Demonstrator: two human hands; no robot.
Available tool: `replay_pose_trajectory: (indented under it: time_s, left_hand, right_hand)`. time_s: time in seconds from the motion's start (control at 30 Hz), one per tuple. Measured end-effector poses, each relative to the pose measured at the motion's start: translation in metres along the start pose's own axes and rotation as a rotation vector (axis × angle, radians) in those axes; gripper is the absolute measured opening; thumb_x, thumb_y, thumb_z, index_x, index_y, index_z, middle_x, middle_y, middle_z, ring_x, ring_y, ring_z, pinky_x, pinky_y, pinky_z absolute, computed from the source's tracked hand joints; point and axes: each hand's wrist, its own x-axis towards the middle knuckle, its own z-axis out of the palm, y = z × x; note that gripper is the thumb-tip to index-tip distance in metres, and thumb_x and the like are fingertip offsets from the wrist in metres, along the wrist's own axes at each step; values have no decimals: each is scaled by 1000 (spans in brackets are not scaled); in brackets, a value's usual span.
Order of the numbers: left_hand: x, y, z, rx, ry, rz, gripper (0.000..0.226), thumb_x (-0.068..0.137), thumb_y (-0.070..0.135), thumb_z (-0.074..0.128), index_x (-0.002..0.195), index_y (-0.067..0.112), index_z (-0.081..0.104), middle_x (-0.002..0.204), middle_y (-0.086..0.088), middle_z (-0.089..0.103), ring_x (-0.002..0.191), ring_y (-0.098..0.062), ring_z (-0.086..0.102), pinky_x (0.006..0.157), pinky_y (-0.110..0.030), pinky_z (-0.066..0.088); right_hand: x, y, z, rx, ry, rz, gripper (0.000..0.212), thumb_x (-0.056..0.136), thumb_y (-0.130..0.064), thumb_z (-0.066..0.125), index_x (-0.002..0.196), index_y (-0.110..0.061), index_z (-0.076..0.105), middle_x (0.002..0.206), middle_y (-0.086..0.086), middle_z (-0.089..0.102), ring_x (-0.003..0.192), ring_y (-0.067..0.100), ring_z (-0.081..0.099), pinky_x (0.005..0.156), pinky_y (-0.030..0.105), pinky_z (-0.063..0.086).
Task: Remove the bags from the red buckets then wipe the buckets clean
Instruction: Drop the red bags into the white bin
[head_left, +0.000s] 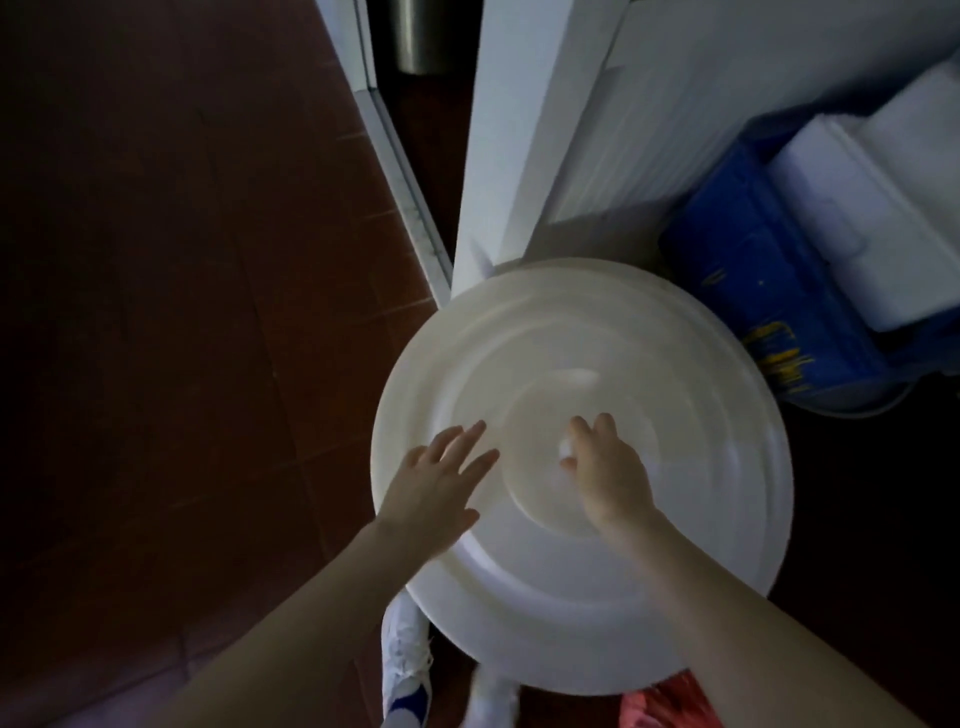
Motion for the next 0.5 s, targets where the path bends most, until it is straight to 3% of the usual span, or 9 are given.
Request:
replay_pose_trajectory:
  time_s: [0.17, 0.3, 0.4, 0.5]
  left_hand:
    - [-66, -8, 0, -110, 100, -168, 70, 92, 54, 49, 152, 30, 23, 163, 4, -2, 148, -22, 7, 115, -42, 26]
    - [-154, -20, -2, -224, 204, -421, 71, 83, 42, 70, 146, 22, 42, 160, -3, 23, 143, -29, 28, 106, -49, 41]
    - [-219, -33, 0, -268, 300, -613, 78, 67, 33, 87, 136, 16, 54, 145, -9, 48, 130, -35, 48, 93, -52, 52]
    - [-276, -46, 16, -304, 314, -782, 83, 63, 33, 89, 136, 16, 54, 140, -10, 50, 126, -34, 49, 93, -50, 52]
  right_hand:
    - [-28, -45, -13, -4, 24, -191, 24, 92, -24, 55, 113, -14, 53, 115, 13, 47, 89, 35, 60, 66, 41, 44]
    - [-57, -123, -20, -70, 54, -393, 14, 93, -26, 52, 106, -22, 54, 114, 5, 48, 99, 29, 56, 72, 39, 46]
    - [-75, -192, -15, -57, 47, -558, 17, 96, -22, 46, 111, -20, 55, 119, 3, 48, 108, 28, 49, 78, 39, 46]
    - [-98, -255, 3, -28, 30, -726, 18, 97, -16, 44, 111, -16, 55, 121, 6, 46, 111, 29, 45, 74, 39, 44]
